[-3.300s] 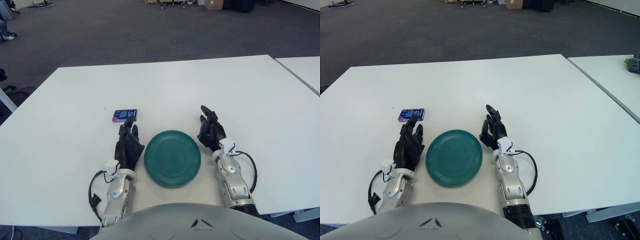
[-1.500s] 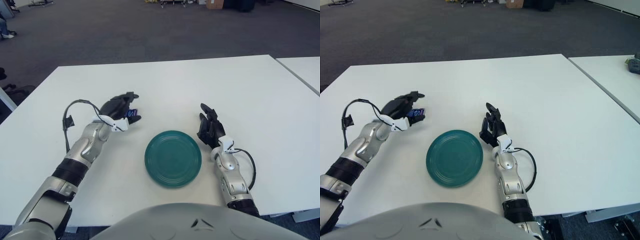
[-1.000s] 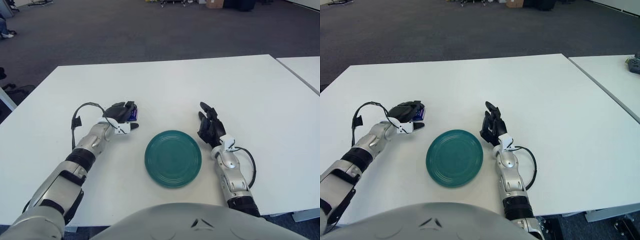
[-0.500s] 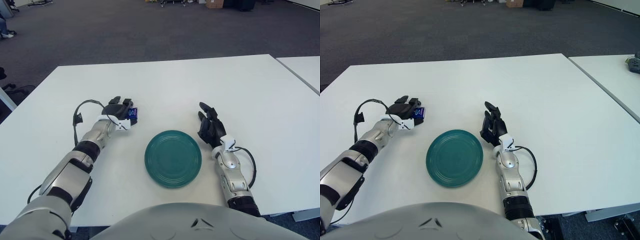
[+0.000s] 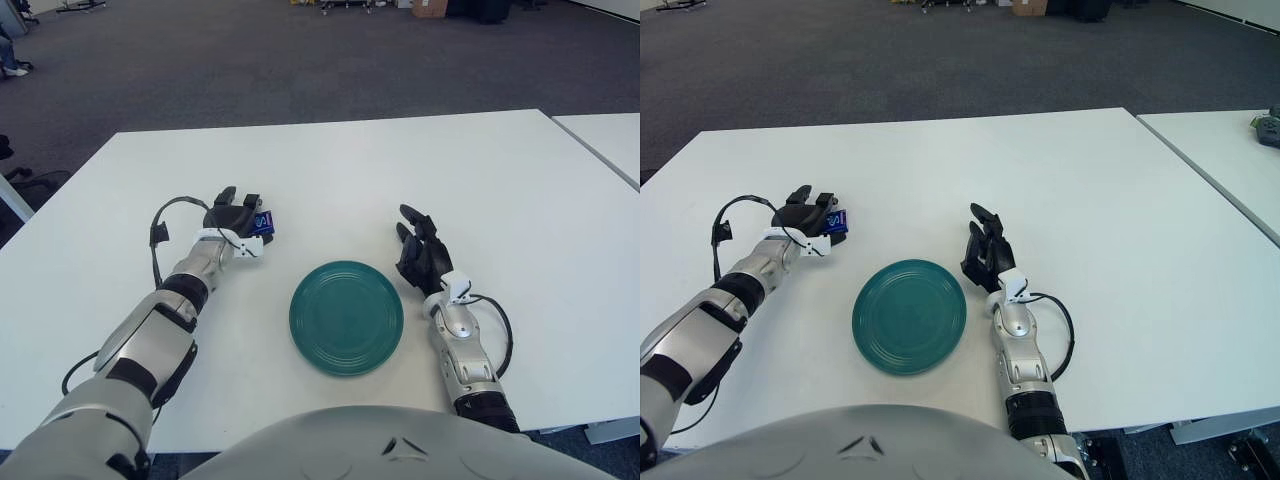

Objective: Put the gum into the plate.

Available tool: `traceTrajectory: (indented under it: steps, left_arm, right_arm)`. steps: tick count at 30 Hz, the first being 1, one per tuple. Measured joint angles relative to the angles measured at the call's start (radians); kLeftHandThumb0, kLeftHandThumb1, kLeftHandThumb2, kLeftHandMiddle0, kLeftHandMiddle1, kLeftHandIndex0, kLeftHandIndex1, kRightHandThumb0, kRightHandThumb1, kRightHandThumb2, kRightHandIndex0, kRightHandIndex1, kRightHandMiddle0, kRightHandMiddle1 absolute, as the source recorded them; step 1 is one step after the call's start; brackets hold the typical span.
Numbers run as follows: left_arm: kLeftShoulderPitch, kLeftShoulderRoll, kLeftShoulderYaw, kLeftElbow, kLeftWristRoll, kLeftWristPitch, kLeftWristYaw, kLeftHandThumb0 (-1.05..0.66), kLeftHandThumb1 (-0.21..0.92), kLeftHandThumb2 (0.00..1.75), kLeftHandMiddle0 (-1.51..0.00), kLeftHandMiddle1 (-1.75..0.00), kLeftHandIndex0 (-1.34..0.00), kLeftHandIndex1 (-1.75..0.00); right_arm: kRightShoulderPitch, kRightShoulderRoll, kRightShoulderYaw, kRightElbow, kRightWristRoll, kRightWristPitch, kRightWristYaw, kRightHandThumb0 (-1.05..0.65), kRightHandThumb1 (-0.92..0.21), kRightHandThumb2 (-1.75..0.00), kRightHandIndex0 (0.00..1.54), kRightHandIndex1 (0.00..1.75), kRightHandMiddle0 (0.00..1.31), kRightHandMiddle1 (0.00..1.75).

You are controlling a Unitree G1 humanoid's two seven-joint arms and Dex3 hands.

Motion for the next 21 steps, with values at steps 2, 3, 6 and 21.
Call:
traceTrajectory:
  steps: [2,3,6,21]
  left_arm:
    - [-0.005,0.0,-0.001,0.0,-0.007,-0.005,-0.03,-0.97,0.92,0.41,-0.03,-0.99,-0.04,-1.37]
    - [-0.006,0.002,-0.001,-0.008,-0.012,-0.005,-0.046,-0.94,0.92,0.36,-0.02,-1.18,-0.04,-1.44]
    - [0.006,0.028,0.0,-0.078,-0.025,0.002,-0.124,-0.86,0.92,0.26,-0.01,-1.54,-0.05,-1.56]
    - [-0.056,0.039,-0.028,-0.017,-0.053,-0.049,-0.28,0.05,0.57,0.8,-0.37,-1.74,-0.25,-1.74]
  right_arm:
    - [0.0,0.0,0.0,0.0,0.0,0.0,0.0,-0.9,-0.92,-0.95,0.31,0.01,0.0,0.59]
    - [0.0,0.0,0.0,0.0,0.0,0.0,0.0,-0.9,-0.92,-0.95,0.31,0.01,0.0,0.58]
    - [-0.001,-0.001,0.0,0.0,0.0,-0.004,0.0,-0.9,-0.92,-0.95,0.3,0.01,0.0,0.58]
    - [-0.001,0.005,-0.012,0.006,0.002,0.0,-0.01,-0.9,-0.92,-0.96,0.32,0.01,0.0,0.63]
